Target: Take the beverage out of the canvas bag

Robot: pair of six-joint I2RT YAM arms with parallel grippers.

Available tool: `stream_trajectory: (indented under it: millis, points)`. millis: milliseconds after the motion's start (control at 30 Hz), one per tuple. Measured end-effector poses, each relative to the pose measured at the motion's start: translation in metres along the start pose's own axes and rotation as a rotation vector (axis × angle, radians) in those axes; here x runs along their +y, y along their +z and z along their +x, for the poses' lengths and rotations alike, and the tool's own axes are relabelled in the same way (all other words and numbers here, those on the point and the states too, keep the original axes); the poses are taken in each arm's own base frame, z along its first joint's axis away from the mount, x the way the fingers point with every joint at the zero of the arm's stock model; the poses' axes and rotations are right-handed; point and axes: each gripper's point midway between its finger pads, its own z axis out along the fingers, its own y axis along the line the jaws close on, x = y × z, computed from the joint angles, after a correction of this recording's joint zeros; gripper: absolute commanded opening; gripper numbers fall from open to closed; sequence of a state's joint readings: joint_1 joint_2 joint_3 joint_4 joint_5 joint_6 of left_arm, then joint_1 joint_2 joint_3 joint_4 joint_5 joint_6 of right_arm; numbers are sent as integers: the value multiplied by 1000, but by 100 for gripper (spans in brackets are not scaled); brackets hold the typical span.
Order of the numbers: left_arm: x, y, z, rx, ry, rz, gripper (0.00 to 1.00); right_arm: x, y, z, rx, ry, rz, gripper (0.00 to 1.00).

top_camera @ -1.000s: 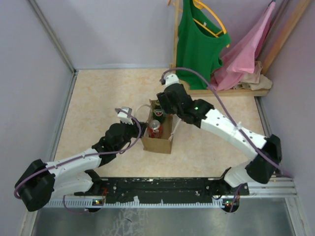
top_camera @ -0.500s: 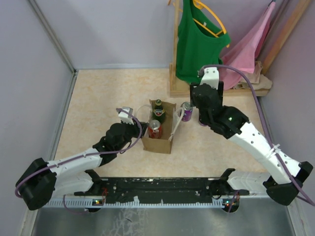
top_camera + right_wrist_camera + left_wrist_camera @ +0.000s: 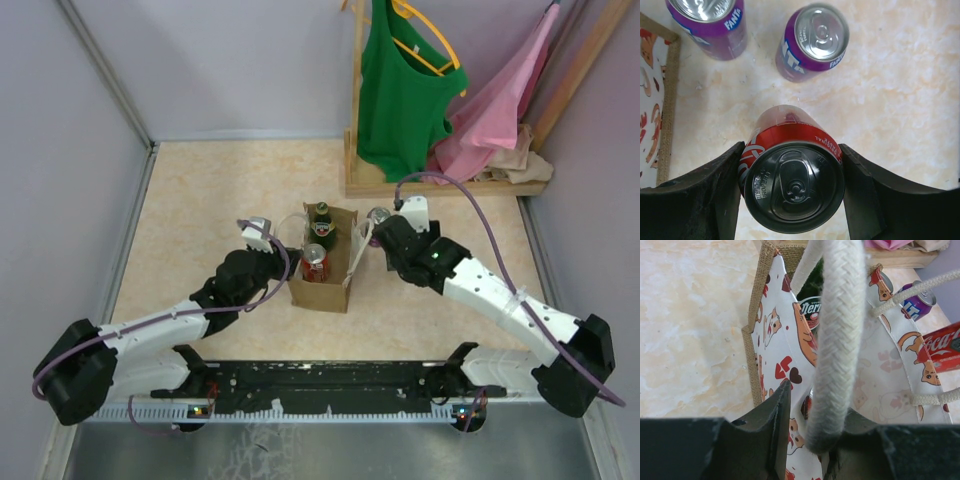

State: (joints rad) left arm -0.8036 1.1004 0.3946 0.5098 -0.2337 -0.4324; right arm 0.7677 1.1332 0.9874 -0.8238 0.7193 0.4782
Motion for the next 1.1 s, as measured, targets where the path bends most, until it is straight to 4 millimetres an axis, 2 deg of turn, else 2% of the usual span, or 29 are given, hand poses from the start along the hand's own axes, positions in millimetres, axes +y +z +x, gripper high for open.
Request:
stream_trajectory:
  millis: [167, 367, 533, 667, 733, 767, 933, 1100]
  points:
    - [-2, 1, 0, 1, -1, 8, 33, 2, 20, 21, 52, 48, -5, 0]
    - [-2, 1, 0, 2, -1, 8, 33, 8, 43, 33, 90, 98, -17, 0]
    - [-2, 1, 0, 2, -1, 8, 33, 23, 57, 40, 125, 86, -44, 2]
    - [-2, 1, 0, 2, 0, 8, 33, 28, 65, 44, 146, 85, -50, 32]
    - [-2, 1, 0, 1, -1, 8, 33, 28, 68, 47, 158, 83, -47, 60]
    - [-2, 1, 0, 2, 0, 8, 33, 28, 69, 48, 162, 82, -45, 70]
    - [-2, 1, 0, 1, 0, 8, 33, 28, 70, 47, 161, 85, -39, 91]
    - [-2, 1, 0, 2, 2, 7, 33, 26, 69, 41, 145, 88, -29, 93]
